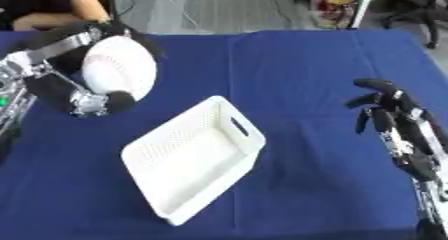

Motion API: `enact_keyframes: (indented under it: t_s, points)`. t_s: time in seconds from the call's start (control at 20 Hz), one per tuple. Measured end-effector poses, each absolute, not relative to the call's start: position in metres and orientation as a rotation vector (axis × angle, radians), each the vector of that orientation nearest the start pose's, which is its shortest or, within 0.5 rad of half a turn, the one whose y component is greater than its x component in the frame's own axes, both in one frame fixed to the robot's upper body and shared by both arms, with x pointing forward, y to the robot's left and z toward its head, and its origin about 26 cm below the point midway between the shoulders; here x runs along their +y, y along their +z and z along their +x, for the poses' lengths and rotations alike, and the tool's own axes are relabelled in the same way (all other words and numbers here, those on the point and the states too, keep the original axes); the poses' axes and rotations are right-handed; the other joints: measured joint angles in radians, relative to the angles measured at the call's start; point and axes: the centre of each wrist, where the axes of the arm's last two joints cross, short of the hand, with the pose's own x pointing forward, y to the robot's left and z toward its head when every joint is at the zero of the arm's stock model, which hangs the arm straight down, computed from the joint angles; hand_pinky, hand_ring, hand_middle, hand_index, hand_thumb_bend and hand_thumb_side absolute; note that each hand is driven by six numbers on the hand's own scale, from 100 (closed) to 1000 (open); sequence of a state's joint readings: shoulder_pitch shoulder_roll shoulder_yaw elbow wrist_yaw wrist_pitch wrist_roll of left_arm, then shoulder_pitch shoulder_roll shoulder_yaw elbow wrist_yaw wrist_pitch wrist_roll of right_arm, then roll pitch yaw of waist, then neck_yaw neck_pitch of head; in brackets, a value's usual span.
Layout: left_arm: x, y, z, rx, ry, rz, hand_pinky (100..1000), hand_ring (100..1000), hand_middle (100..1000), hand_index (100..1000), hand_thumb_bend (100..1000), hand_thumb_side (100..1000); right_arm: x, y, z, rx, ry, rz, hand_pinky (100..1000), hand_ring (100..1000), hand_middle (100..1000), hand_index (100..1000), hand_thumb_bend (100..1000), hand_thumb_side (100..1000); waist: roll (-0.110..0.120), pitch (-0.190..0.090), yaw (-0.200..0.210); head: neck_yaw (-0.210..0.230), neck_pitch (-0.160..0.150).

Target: Pick up objects on the table and place them in the box.

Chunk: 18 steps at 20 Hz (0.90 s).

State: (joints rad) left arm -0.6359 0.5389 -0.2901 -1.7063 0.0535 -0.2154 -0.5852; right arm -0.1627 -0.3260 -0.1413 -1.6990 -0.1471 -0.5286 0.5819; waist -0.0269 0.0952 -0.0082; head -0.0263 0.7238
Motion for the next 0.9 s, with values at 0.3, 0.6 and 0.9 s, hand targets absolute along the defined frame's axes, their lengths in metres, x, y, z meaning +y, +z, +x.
enact_keyframes:
  t_s: [0.3,0.6,0.9]
  points:
    - [0.203,0.218,0.361,-2.023,-1.675,-0.189,100,100,360,293,100,413,-0.335,0.101,0.310,-2.256,0.835,0.085,353,675,833,894,100,608,0.000,0.000,-0.004,0.002,0.000]
    - [0.188,0.208,0.357,-1.995,-1.852,-0.193,100,100,379,347,100,373,-0.335,0.101,0.310,-2.256,0.835,0.085,352,675,833,894,100,610,0.000,0.000,-0.008,0.009,0.000]
    - [0.176,0.205,0.353,-2.026,-2.020,-0.108,171,308,486,560,431,312,-0.335,0.101,0.310,-2.253,0.836,0.087,352,675,833,894,100,612,0.002,0.000,-0.010,0.009,0.000]
